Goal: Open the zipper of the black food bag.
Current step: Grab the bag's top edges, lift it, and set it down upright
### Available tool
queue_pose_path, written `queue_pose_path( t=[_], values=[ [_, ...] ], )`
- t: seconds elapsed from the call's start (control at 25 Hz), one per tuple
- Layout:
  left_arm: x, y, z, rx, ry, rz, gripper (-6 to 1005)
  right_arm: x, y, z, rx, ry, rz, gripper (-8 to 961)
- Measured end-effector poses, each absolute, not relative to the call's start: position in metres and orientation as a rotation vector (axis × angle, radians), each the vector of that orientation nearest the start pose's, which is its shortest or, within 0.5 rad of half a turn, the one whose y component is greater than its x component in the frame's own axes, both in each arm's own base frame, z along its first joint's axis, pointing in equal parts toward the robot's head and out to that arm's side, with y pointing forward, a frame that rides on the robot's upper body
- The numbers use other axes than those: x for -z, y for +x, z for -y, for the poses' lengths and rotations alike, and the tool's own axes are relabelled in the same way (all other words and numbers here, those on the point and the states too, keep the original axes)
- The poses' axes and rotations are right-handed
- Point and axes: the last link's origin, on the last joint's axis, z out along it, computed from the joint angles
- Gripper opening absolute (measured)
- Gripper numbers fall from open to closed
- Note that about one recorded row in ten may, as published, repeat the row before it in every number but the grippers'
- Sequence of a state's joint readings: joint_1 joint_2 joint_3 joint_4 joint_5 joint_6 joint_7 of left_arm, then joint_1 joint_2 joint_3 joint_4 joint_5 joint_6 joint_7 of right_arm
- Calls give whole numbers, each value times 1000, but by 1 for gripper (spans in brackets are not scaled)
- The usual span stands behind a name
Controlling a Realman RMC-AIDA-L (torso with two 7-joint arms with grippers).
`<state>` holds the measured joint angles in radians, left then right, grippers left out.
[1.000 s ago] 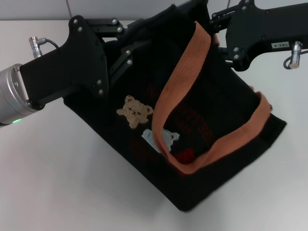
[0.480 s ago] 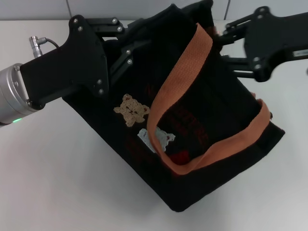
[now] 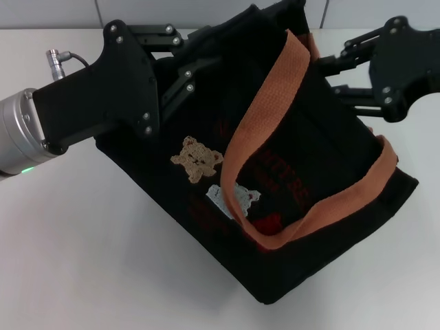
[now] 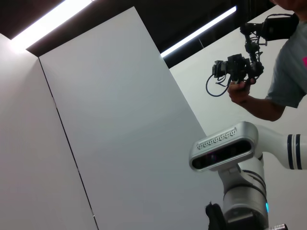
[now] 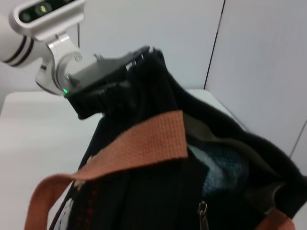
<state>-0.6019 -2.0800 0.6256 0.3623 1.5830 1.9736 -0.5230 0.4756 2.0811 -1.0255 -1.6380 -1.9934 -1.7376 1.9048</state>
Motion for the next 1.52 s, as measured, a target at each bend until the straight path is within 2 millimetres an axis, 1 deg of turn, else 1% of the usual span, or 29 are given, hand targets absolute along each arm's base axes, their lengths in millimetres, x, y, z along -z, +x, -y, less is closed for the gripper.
queue_pose_path(
  t=[0.2,0.44,0.68,0.96,1.24,1.52],
  values=[
    [-15,-195,-303,1399,-2273,-470,143,-71,120,-325,-298,-2868,-49,355],
    [-15,-195,-303,1400,-2273,-470,142,-70,117,-322,-292,-2881,-23,356],
    [-15,-195,-303,1399,-2273,-471,143,-76,114,-314,-282,-2885,13,357],
    [-15,-194,-304,1399,-2275,-473,142,-73,114,-313,-300,-2901,9,358],
    [-15,-193,-304,1400,-2276,-475,142,-69,115,-317,-310,-2923,-12,359],
    [-14,-191,-305,1403,-2278,-481,143,-59,117,-322,-323,-2956,-24,360]
  ],
)
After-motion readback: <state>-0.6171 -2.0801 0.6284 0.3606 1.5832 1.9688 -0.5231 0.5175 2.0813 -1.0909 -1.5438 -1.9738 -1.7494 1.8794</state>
